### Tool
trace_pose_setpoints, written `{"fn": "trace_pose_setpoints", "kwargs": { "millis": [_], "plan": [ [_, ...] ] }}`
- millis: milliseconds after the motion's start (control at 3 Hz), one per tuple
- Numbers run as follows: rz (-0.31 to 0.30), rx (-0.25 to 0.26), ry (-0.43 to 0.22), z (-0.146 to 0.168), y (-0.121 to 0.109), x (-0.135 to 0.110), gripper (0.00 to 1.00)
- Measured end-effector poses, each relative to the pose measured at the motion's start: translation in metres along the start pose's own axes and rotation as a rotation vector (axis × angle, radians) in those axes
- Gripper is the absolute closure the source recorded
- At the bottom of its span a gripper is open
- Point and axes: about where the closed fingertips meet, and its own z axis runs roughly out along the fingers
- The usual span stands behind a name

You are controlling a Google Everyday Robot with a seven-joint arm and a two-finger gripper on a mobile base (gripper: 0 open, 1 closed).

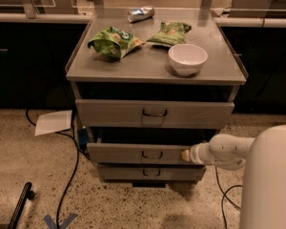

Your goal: Close middle drawer

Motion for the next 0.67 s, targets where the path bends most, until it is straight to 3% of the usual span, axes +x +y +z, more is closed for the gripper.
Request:
{"fn": "trace_pose_setpoints", "kwargs": {
  "millis": [667],
  "plan": [
    [-0.027,-0.013,-0.037,0.008,-0.012,-0.039,1.00]
  ]
}}
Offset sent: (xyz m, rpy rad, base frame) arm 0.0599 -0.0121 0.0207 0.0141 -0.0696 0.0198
